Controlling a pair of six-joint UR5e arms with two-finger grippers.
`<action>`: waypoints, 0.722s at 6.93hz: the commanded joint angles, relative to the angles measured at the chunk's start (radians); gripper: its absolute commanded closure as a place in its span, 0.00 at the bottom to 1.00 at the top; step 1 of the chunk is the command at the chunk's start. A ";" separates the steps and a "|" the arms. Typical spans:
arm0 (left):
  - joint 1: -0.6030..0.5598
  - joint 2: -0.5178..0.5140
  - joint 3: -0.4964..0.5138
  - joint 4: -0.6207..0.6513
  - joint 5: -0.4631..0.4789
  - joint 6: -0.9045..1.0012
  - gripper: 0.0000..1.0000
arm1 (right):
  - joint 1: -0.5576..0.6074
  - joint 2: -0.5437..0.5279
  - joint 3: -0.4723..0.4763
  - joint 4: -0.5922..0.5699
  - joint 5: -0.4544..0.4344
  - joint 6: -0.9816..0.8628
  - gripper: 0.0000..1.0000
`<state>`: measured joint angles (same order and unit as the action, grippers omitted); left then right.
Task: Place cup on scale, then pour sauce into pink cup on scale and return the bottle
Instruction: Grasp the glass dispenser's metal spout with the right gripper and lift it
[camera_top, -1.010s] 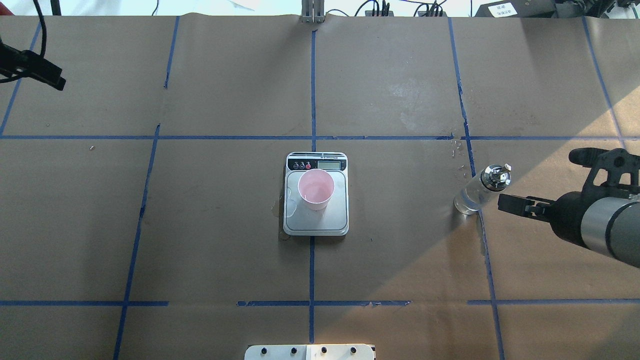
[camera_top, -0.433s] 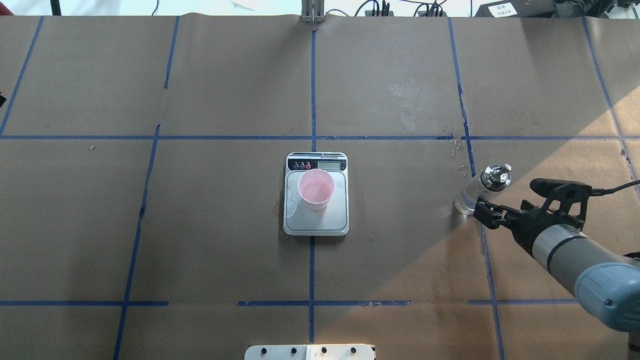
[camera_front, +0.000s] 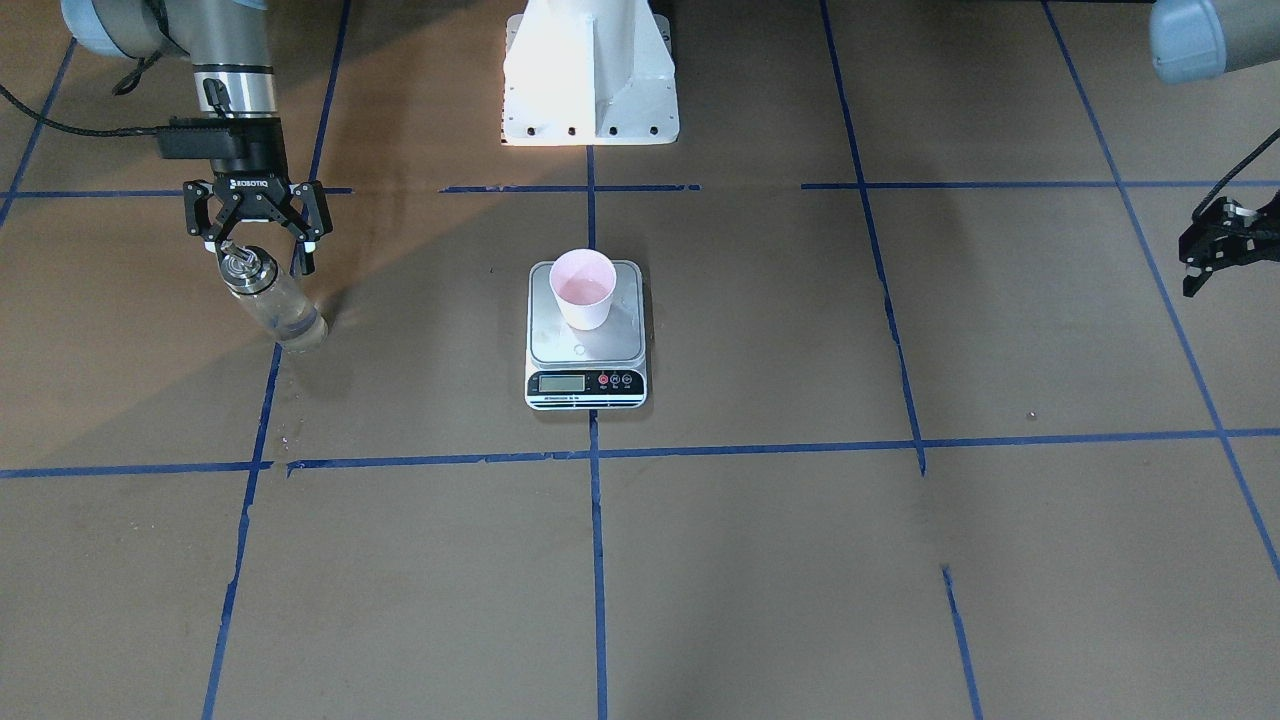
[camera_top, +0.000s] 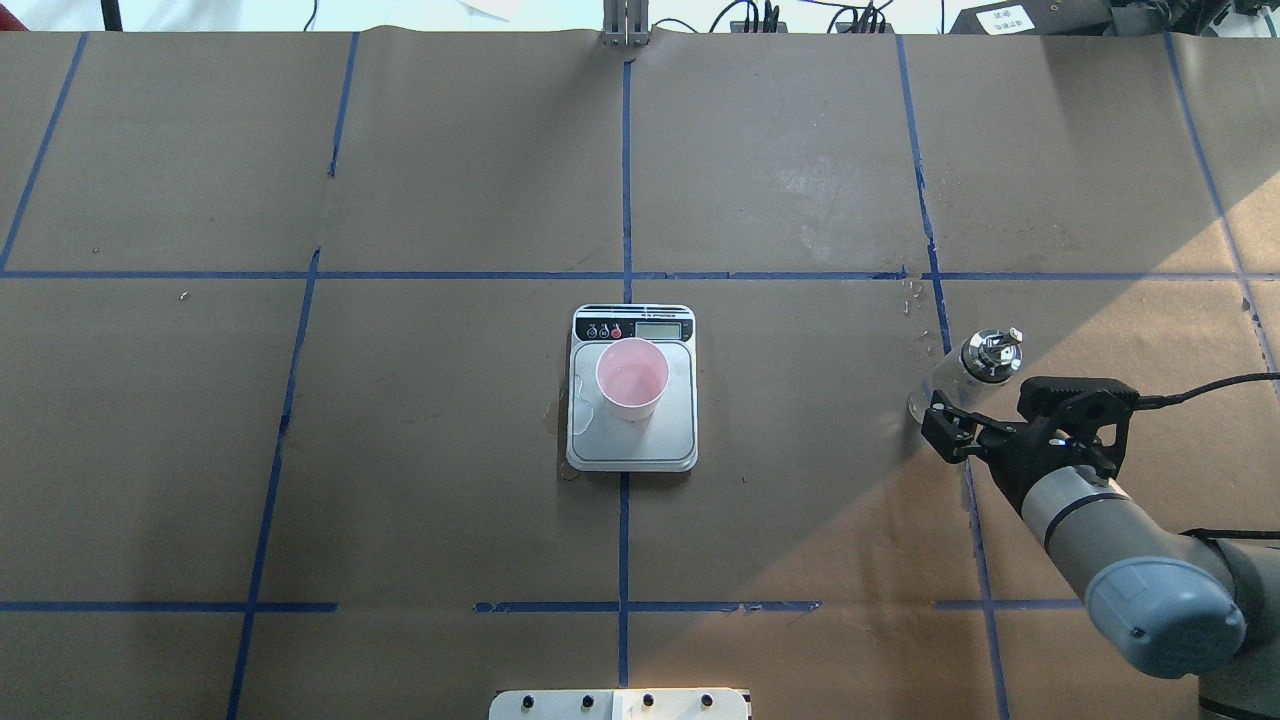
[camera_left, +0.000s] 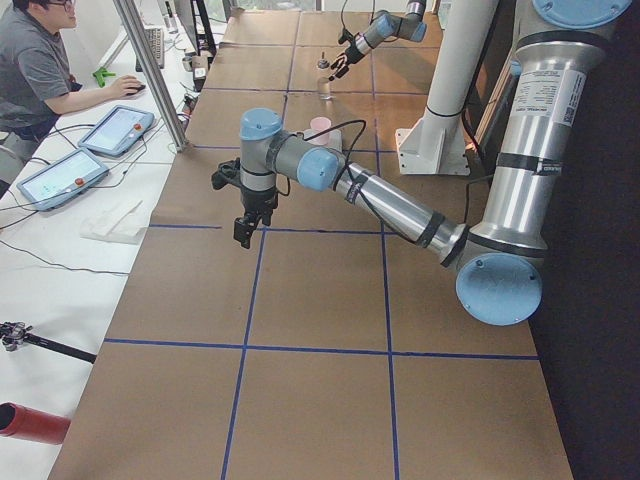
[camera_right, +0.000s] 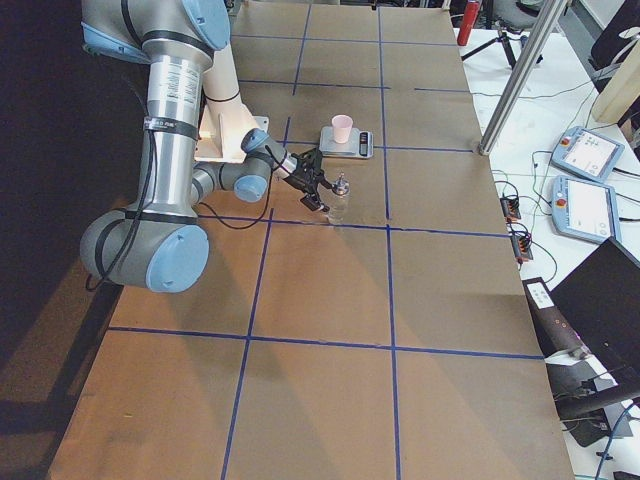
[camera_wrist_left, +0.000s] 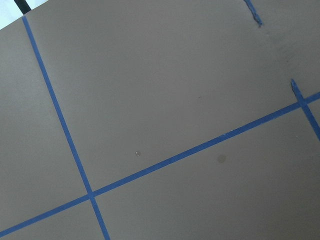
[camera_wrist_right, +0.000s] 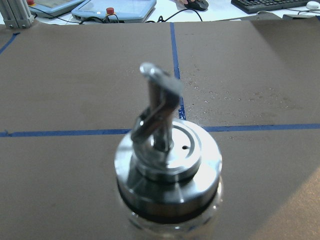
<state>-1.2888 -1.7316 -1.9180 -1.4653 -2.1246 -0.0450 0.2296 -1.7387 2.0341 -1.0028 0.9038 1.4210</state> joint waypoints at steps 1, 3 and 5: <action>-0.001 0.000 0.001 -0.006 0.000 -0.004 0.00 | -0.015 0.074 -0.110 0.001 -0.097 -0.004 0.00; -0.001 0.000 0.001 -0.006 0.000 -0.004 0.00 | -0.018 0.077 -0.115 0.001 -0.118 -0.026 0.00; -0.001 -0.002 0.001 -0.006 0.000 -0.006 0.00 | -0.018 0.080 -0.126 0.001 -0.128 -0.027 0.00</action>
<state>-1.2901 -1.7329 -1.9175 -1.4710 -2.1245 -0.0501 0.2121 -1.6601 1.9154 -1.0017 0.7812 1.3965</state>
